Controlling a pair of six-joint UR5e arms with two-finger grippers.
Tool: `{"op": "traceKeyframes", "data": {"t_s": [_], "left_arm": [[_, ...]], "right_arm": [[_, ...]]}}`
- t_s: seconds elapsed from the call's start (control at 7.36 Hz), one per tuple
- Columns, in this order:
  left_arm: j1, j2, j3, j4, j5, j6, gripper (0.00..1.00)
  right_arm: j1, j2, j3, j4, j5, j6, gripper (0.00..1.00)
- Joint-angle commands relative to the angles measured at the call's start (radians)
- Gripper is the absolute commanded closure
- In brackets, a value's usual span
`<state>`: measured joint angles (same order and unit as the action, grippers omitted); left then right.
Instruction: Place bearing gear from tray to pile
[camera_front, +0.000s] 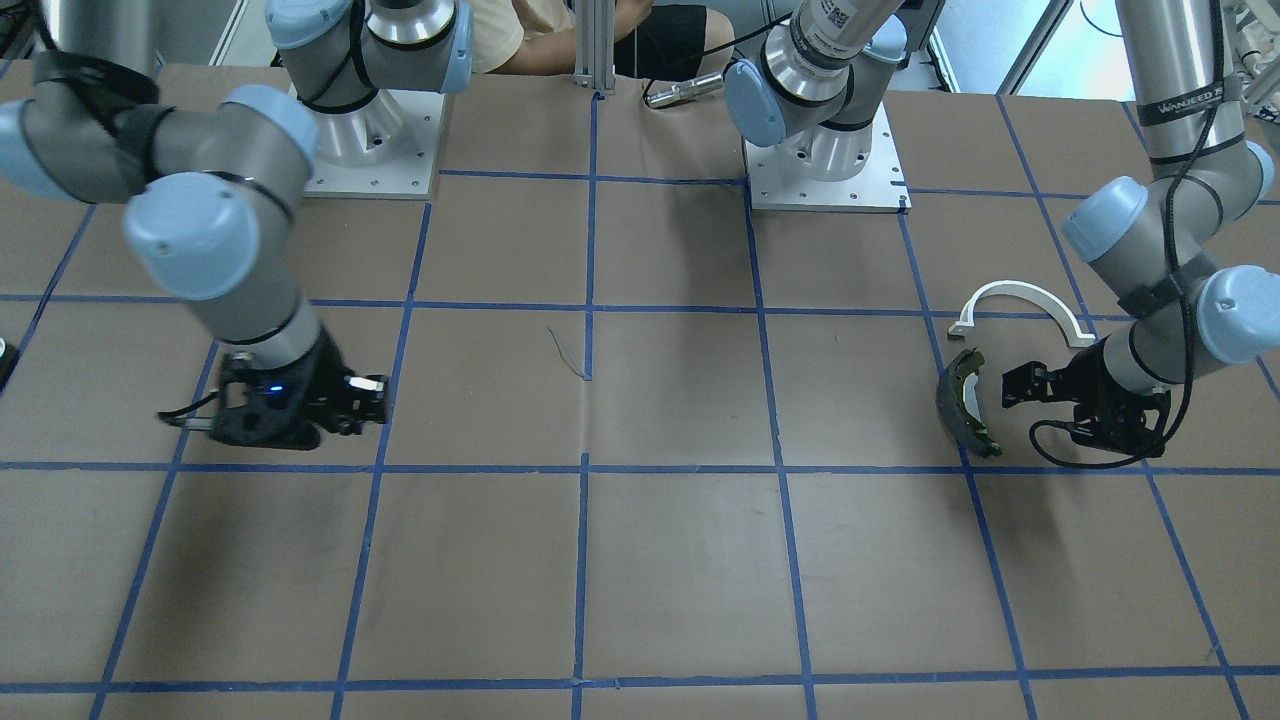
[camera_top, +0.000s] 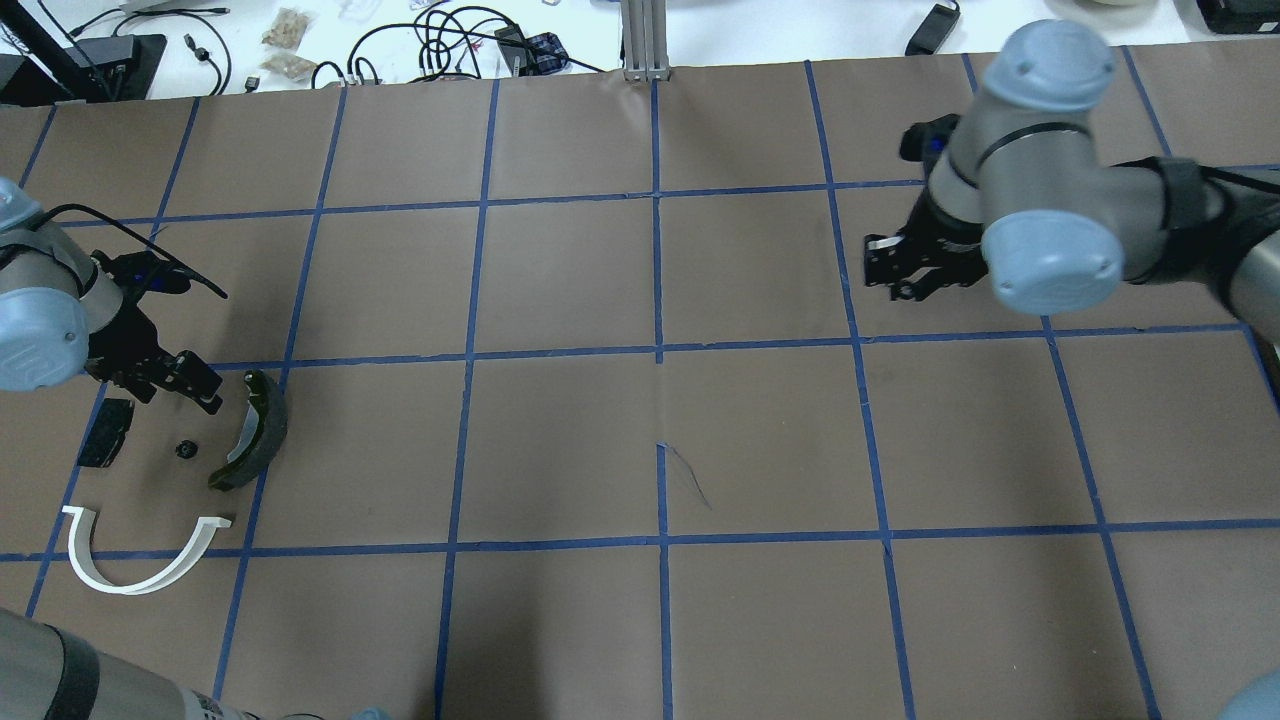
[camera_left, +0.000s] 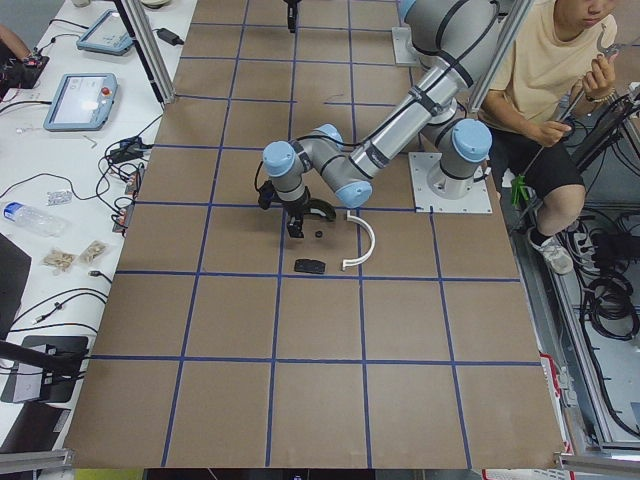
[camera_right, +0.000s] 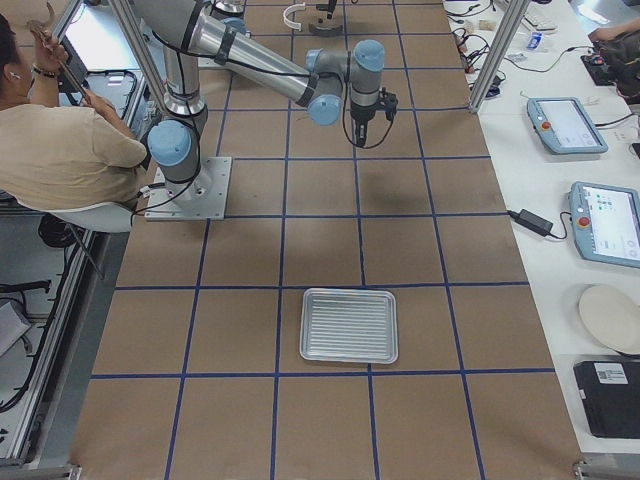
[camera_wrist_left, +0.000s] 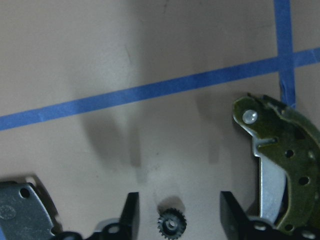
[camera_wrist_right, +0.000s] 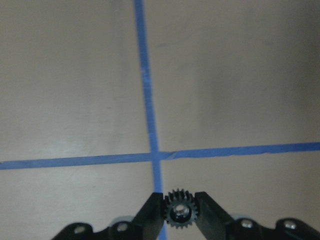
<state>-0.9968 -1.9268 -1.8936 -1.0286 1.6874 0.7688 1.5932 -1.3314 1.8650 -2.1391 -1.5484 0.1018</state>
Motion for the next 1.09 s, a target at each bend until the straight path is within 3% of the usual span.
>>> {"op": "traceKeyframes", "data": {"t_s": [0.0,0.14,0.41,0.68,0.81,0.95], "left_arm": [[-0.044,0.017,0.022,-0.025,-0.005,-0.041,0.00],[-0.101,0.031,0.063,-0.119,-0.008,-0.072,0.00],[-0.230,0.043,0.215,-0.343,-0.014,-0.295,0.00],[-0.348,0.041,0.274,-0.378,-0.031,-0.470,0.00],[-0.397,0.043,0.278,-0.378,-0.066,-0.553,0.00],[-0.442,0.039,0.277,-0.374,-0.069,-0.628,0.00]], "right_arm": [[0.219,0.058,0.000,-0.091,0.005,0.331,0.90],[0.285,0.102,-0.001,-0.169,0.005,0.446,0.89],[0.393,0.196,-0.009,-0.280,0.007,0.476,0.87],[0.464,0.270,-0.045,-0.360,0.008,0.560,0.83],[0.468,0.274,-0.064,-0.348,0.007,0.575,0.72],[0.468,0.278,-0.061,-0.360,-0.001,0.575,0.40]]}}
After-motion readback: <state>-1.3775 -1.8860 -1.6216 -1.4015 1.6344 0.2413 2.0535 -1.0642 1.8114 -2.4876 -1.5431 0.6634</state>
